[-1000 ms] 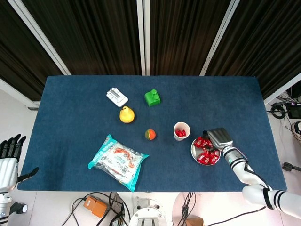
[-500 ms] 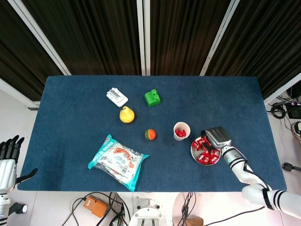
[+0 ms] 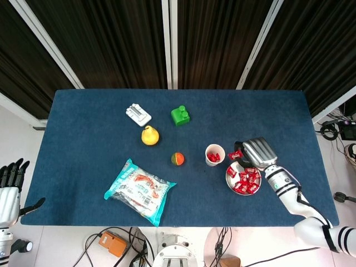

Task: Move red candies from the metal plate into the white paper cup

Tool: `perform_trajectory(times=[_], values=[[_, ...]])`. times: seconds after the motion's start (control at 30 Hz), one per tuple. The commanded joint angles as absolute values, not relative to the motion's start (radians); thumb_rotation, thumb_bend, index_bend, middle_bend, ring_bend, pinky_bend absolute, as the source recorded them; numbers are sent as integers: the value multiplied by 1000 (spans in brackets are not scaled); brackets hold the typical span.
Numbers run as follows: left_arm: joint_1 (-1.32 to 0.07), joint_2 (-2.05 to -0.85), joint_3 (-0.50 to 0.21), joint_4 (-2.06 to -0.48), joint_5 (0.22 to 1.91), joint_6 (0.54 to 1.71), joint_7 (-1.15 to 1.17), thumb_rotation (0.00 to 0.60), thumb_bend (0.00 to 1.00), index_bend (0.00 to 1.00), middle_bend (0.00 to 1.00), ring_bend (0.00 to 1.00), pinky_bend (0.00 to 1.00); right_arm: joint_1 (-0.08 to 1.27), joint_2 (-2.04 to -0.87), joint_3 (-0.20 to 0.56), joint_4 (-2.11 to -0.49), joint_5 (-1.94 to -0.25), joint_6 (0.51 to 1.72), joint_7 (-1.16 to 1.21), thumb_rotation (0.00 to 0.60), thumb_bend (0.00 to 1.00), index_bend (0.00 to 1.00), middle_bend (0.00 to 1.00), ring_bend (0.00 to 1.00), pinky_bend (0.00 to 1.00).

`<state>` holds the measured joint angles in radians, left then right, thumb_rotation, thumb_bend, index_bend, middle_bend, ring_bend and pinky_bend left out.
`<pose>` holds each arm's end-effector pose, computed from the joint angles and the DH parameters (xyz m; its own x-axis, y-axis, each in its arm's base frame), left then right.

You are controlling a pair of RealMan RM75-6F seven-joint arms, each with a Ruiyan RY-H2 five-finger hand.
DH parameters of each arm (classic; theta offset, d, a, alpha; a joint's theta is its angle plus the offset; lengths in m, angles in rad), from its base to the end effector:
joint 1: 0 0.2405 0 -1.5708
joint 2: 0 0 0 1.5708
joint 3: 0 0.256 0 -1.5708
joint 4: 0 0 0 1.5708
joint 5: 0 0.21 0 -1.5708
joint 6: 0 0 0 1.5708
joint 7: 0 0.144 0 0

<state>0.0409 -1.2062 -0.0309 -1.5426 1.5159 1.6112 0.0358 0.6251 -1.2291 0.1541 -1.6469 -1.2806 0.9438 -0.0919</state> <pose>-0.3289 0.1366 0.1504 0.4192 -0.0520 0.9064 0.9056 0.0953 -0.4133 -0.1876 -0.3276 0.0703 0.3987 -0.2754 0.8748 -0.8875 -0.3561 0.2924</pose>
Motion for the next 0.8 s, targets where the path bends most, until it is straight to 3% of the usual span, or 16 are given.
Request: perform_trajectory(times=[0.03,0.43,0.8], values=[[41,-1206,-31,-1544,1514,1610,37,600,0,0,0,0,0,678,-1255,184,-1641,-1233,894,-132,600,783,692,921,1000,1000],[46,-1210,-29,-1535,1504,1605,30,600,0,0,0,0,0,761,-1340,184,-1589,-1125,830,-249,600,746,633,921,1000,1000],[45,-1217,-30,-1525,1505,1604,24,600,0,0,0,0,0,762,-1342,173,-1593,-1116,853,-256,600,395,438,921,1000,1000]])
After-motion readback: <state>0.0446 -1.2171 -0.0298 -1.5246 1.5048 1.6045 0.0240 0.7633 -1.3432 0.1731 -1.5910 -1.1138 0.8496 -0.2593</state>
